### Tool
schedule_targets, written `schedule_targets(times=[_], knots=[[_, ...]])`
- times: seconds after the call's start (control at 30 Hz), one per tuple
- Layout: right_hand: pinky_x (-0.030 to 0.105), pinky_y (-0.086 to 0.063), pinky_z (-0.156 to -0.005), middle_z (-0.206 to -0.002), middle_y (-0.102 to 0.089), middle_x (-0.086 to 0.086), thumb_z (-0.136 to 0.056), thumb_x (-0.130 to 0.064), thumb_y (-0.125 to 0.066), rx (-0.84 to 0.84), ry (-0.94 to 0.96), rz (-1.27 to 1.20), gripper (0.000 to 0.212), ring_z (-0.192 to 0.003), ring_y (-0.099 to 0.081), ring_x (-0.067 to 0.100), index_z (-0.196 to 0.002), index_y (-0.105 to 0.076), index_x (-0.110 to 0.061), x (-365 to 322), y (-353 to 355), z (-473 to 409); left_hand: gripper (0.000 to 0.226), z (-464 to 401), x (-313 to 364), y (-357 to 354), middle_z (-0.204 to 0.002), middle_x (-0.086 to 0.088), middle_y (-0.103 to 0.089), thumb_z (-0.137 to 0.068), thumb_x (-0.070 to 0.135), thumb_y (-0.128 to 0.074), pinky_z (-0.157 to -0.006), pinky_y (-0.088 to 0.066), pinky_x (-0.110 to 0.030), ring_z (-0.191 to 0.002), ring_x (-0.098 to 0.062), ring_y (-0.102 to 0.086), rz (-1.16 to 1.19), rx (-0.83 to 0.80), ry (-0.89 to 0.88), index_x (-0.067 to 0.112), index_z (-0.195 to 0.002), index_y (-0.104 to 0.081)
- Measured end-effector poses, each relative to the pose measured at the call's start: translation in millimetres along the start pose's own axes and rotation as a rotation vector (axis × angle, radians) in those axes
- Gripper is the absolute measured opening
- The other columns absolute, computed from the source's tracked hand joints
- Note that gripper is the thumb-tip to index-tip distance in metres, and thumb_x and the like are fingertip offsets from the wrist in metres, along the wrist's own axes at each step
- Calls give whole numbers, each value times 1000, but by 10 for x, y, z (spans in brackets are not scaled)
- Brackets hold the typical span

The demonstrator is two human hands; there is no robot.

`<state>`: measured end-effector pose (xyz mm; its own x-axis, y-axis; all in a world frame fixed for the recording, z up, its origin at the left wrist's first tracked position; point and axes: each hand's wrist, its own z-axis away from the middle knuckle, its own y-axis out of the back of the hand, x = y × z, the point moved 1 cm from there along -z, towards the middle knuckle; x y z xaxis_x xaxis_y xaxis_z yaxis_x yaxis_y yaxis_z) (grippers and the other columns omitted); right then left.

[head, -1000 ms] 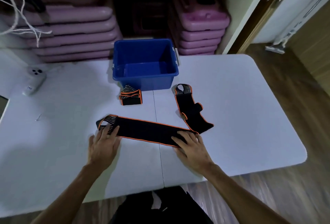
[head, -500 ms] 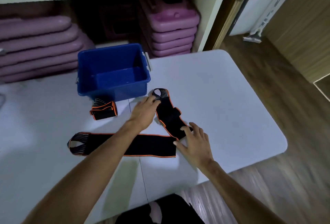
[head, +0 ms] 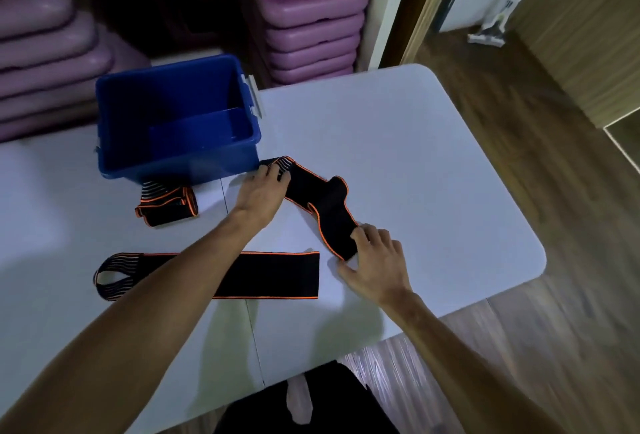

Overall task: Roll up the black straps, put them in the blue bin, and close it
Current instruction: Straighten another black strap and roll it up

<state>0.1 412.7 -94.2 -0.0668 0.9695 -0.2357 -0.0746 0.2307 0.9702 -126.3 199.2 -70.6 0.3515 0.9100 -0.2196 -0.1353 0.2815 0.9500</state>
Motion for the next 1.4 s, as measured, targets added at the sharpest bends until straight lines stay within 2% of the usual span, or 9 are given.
schedule_targets(times=[0.2, 0.3, 0.4, 0.53, 0.63, 0.73, 1.1, 1.27, 1.4], knots=[[33, -40, -91, -112, -41, 2, -68, -43, -78, -134, -68, -331, 51, -104, -30, 21, -104, -51, -20, 346, 159, -86, 33, 275, -195, 28, -106, -9, -62, -80, 3, -61, -83, -45, -37, -101, -27, -56, -67, 60, -47, 12, -111, -58], [30, -36, -91, -117, -39, -2, -66, -40, -83, -102, -51, -360, 52, -107, -23, 15, -104, -54, -20, 434, 269, -146, 42, 608, -406, 53, -93, -8, -66, -61, 5, -78, -76, -50, -37, -89, -26, -62, -91, 161, -48, 11, -102, -68], [30, -39, -90, -122, -36, -12, -66, -41, -81, -75, 99, -310, 48, -110, -24, 13, -104, -56, -25, 388, 308, -201, 67, 1099, -758, -7, -97, -18, -66, -46, -7, -79, -67, -53, -40, -86, -35, -63, -45, 245, -21, -3, -111, -66], [20, -40, -88, -120, -40, -9, -67, -48, -60, -110, 225, -342, 46, -113, -26, 10, -109, -59, -28, 142, 359, -245, 44, 1893, -1212, -189, -85, -17, -64, -49, -13, -74, -60, -51, -41, -78, -36, -61, 22, 254, 46, -3, -91, -68], [26, -44, -92, -123, -41, -3, -67, -31, -67, -187, 445, -258, 46, -117, -30, 14, -113, -60, -27, -109, 354, -257, 27, 2290, -1397, -312, -85, -15, -67, -60, -12, -60, -59, -53, -40, -77, -35, -61, 68, 292, 61, 0, -82, -69], [29, -49, -87, -122, -44, 0, -63, -25, -71, -149, 506, -236, 48, -115, -35, 19, -110, -62, -25, -290, 407, -312, 38, 2469, -1495, -380, -87, -15, -67, -69, -1, -35, -61, -53, -40, -84, -33, -55, 120, 402, 111, -1, -85, -69], [28, -48, -89, -120, -39, -7, -74, -40, -67, -210, 573, -299, 49, -112, -35, 14, -120, -57, -31, -574, 383, 85, 41, 2476, -1695, -646, -95, -14, -68, -73, 6, -33, -80, -46, -43, -100, -30, -44, 160, 409, 284, 0, -91, -70], [8, -39, -83, -123, -37, -10, -74, -38, -69, -183, 504, -313, 52, -115, -35, 10, -124, -56, -31, -649, 298, 337, 37, 2358, -1521, -752, -96, -14, -68, -73, 3, -44, -85, -36, -36, -100, -29, -45, 188, 459, 202, -2, -99, -70], [9, -36, -82, -122, -38, -11, -72, -37, -72, -172, 450, -307, 53, -112, -36, 10, -122, -58, -29, -546, 290, 425, 40, 2350, -1471, -874, -93, -11, -69, -76, 6, -38, -84, -42, -37, -101, -28, -47, 140, 443, 145, 1, -97, -72]])
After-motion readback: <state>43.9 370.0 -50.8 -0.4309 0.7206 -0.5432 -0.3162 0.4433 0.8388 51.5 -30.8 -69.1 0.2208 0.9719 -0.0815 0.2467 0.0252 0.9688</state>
